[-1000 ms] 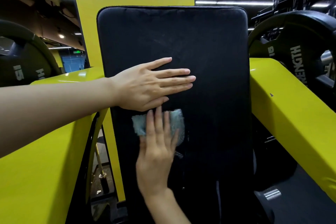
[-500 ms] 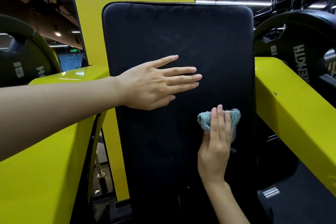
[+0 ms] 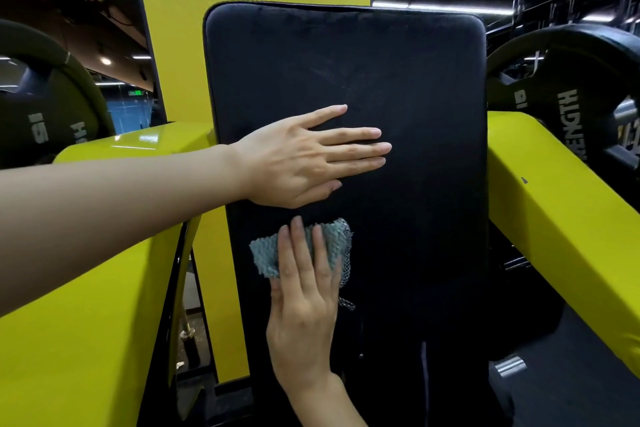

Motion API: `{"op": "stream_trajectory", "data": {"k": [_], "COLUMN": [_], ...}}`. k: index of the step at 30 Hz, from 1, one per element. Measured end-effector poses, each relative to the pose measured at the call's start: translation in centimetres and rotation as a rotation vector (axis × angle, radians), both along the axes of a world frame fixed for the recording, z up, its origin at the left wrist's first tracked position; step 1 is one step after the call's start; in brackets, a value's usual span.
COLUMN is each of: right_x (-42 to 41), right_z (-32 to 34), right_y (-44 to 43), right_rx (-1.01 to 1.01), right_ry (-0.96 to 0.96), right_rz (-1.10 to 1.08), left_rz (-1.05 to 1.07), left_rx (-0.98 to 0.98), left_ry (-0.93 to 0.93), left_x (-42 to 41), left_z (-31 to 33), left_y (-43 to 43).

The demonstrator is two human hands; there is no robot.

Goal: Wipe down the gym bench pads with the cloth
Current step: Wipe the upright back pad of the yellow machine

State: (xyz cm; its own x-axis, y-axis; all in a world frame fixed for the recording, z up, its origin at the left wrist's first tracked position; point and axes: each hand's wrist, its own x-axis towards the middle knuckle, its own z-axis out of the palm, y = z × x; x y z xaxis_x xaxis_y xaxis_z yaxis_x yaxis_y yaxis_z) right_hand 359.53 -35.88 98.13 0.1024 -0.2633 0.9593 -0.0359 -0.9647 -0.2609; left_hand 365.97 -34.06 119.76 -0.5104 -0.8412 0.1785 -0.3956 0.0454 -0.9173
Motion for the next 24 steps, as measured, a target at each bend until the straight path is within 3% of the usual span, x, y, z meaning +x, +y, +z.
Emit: {"op": "stream_trajectory", "data": {"k": [5, 11, 15, 21, 24], "right_x": [-1.9, -3.6, -2.6, 0.3, 1.4], "right_z": [-0.2, -0.5, 0.0, -0.4, -0.3], "right_y": [-3.1, -7.8, -5.9, 0.5, 2.6], "right_rx": [-0.112, 0.096, 0.206, 0.029, -0.079], "right_ry": [0.064, -0.112, -0.186, -0.083, 0.029], "right_rz": [-0.06, -0.109, -0.053, 0.075, 0.003], "left_rz": [-0.005, -0.006, -0.002, -0.006, -0.005], "left_rx": [-0.006, 0.002, 0.004, 0.001, 0.001], "left_ry": [0.0, 0.009, -0.004, 0.005, 0.012], "left_x": [0.1, 0.1, 0.2, 0.1, 0.0], "left_z": [0.0, 0.0, 0.1, 0.0, 0.0], "left_y": [0.0, -0.1, -0.2, -0.3, -0.2]}}
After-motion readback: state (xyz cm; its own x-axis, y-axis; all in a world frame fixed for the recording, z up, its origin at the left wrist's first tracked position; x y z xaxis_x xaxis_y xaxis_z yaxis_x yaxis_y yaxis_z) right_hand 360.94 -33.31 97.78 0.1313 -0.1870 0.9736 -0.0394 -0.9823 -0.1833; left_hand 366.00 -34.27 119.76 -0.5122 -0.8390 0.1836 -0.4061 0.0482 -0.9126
